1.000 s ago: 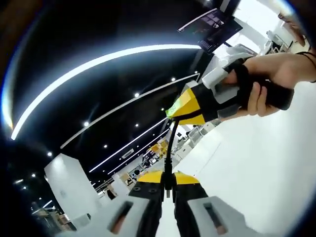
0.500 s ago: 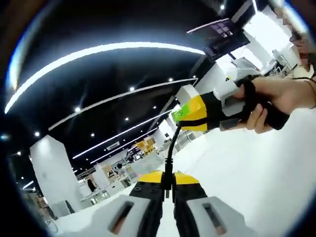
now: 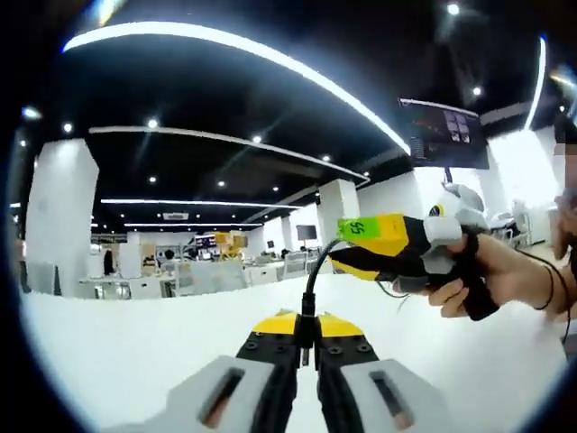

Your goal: Find the data cable on the table. Grasp the USB connector end of the cable and insert it into the USB port on the table

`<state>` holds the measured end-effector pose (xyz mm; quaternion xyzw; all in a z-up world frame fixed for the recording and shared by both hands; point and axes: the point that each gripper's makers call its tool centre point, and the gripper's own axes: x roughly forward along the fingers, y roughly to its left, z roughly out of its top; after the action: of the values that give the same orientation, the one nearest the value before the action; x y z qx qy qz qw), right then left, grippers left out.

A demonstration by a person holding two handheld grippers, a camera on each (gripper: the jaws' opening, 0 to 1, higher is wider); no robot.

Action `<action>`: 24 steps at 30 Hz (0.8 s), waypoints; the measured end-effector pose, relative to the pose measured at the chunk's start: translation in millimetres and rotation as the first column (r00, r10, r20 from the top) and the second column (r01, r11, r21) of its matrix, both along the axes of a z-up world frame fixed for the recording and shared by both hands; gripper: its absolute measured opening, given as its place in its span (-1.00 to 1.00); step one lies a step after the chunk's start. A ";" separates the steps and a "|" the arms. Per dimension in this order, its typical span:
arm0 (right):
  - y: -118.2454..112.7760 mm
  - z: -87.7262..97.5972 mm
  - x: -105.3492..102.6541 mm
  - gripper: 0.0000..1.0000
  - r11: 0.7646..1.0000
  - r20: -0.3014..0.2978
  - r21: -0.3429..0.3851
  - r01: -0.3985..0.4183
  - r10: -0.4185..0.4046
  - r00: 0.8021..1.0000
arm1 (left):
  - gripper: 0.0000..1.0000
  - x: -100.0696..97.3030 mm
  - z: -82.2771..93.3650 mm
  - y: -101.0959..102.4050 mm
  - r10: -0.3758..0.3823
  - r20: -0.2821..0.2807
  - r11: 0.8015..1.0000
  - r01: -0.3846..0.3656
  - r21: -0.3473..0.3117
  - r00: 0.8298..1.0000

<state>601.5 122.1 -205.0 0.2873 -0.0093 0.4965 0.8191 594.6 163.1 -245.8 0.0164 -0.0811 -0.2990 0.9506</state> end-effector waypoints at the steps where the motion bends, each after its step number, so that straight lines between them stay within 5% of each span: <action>1: 1.3 -0.4 -0.1 -0.64 1.000 0.000 -0.001 -0.004 0.004 1.000 | -0.89 0.8 -1.2 0.5 -0.006 -0.012 1.000 0.006 -0.015 1.000; 5: 11.7 -8.5 5.3 -0.63 0.999 -0.010 -0.040 -0.020 0.020 1.000 | -0.89 7.0 -7.3 6.5 -0.021 -0.061 0.996 0.016 -0.082 0.998; 9: 9.6 -53.7 10.6 -0.60 0.991 -0.200 -0.115 -0.067 0.043 0.979 | -0.89 10.3 -15.2 7.6 -0.016 -0.090 0.996 0.008 -0.089 0.996; 12: 13.3 -67.8 12.2 -0.53 0.991 -0.274 -0.079 -0.112 0.086 0.958 | -0.89 7.6 -12.6 4.8 -0.027 -0.082 0.996 0.019 -0.090 0.996; 15: 20.2 -60.3 15.6 -0.53 0.989 -0.263 -0.006 -0.149 0.143 0.954 | -0.89 3.8 -12.9 -2.5 -0.065 -0.090 0.993 0.056 -0.103 0.994; 24: 23.9 -52.7 24.8 -0.73 0.987 -0.279 0.027 -0.160 0.162 0.947 | -0.89 1.6 -22.0 -11.4 -0.173 -0.166 0.959 0.128 -0.252 0.971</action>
<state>626.4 146.1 -257.7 0.3562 0.1291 0.5159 0.7683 596.2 151.7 -267.8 -0.1325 -0.0281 -0.3589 0.9235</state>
